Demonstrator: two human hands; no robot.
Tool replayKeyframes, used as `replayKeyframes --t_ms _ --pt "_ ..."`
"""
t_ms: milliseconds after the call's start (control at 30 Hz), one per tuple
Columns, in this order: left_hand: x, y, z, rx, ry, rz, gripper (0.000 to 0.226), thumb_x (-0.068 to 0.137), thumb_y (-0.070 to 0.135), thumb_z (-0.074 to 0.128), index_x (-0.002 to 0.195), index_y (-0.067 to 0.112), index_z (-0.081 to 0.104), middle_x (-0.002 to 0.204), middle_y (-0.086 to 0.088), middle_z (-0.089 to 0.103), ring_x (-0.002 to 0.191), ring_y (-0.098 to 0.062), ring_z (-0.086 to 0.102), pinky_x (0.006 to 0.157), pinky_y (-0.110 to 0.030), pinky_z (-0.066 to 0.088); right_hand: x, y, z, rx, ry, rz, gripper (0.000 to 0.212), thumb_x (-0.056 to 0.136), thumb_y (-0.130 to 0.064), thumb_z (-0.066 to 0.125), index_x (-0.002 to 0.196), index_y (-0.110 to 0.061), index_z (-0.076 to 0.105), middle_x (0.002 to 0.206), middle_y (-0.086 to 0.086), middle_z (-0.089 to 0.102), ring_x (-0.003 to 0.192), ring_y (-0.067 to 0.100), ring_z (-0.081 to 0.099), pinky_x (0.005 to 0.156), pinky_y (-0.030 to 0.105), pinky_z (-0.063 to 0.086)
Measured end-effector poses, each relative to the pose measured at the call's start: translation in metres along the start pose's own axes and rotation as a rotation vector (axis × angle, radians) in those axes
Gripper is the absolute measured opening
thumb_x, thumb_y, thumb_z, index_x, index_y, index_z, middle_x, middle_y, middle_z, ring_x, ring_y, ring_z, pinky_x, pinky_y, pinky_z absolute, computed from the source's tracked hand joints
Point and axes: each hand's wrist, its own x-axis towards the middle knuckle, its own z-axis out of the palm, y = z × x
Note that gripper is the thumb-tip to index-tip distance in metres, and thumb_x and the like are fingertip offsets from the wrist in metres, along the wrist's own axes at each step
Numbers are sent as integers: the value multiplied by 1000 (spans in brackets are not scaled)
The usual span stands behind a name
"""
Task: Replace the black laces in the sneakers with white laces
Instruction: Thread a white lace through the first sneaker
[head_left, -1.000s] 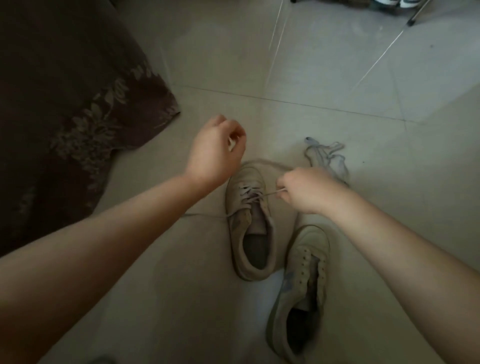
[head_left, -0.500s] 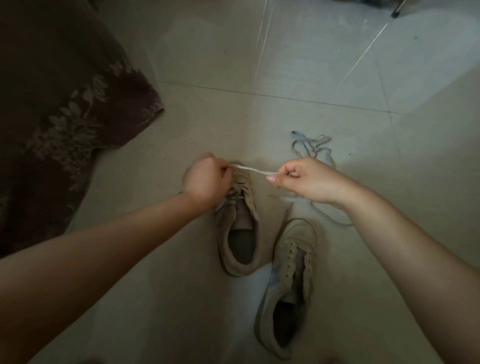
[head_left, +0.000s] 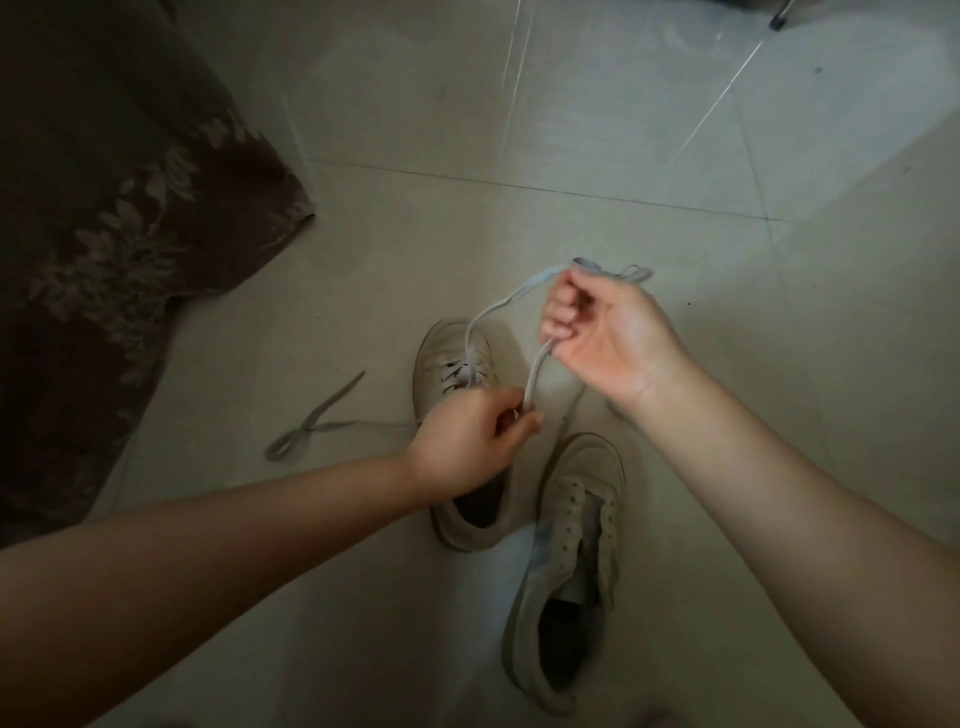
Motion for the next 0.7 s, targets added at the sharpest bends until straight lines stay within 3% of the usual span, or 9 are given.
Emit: replayKeyframes --t_ms 133,200,267,333,400,467,533,633,700 --pt "-9 -11 0 -52 -96 -31 26 92 28 57 69 20 48 55 11 43 55 -4 43 56 -30 38 4 -15 -7 141 84 -134 29 98 -28 40 76 -11 49 62 2 51 52 11 47 51 20 37" --pt "-5 -11 -6 -111 -47 -61 21 94 24 54 73 22 54 56 11 47 54 1 45 55 -23 33 4 -9 -16 -123 107 -135 34 93 -44 46 86 -13 55 78 2 61 73 14 60 69 24 46" --pt "6 -11 -15 -170 66 -111 19 96 21 52 77 22 57 61 8 53 56 -2 48 54 -17 32 3 9 -28 -649 76 -100 37 85 -54 53 93 -18 62 95 -1 67 93 12 63 87 30 48" --pt "18 -10 -24 -193 136 -162 23 96 21 52 75 14 58 59 1 52 53 -5 46 52 -19 32 -1 29 -34 -991 8 -85 30 79 -45 65 96 -20 66 106 5 69 102 14 62 91 31 49" --pt "27 -9 -30 -187 147 -173 30 96 21 52 77 0 60 60 -12 54 53 -7 41 53 -26 32 -1 41 -34 -1126 -41 -164 7 86 -21 66 93 -20 67 106 14 69 99 19 64 88 30 49" --pt "30 -6 -33 -203 152 -160 29 95 19 52 81 -4 62 65 -16 55 56 -8 42 53 -24 33 2 45 -33 -1181 -47 -252 11 86 -13 66 86 -24 69 99 14 72 99 26 66 94 37 49" --pt "31 -3 -35 -279 144 -171 27 96 18 52 83 -3 63 68 -10 57 59 -6 45 56 -22 36 3 45 -31 -1139 -45 -261 7 84 -16 69 85 -22 71 92 9 73 94 23 68 91 38 52" --pt "37 3 -39 -424 94 -222 28 96 21 51 88 -3 64 71 -4 57 61 -5 47 57 -21 38 1 43 -26 -1023 -39 -273 7 86 -10 66 92 -11 69 71 -3 66 62 -3 60 63 12 47" --pt "39 4 -42 -409 124 -246 26 95 25 53 89 2 63 63 1 51 51 0 41 50 -17 33 3 41 -26 -984 7 -323 10 87 -4 63 96 -6 67 71 -3 64 54 -4 57 55 10 43"
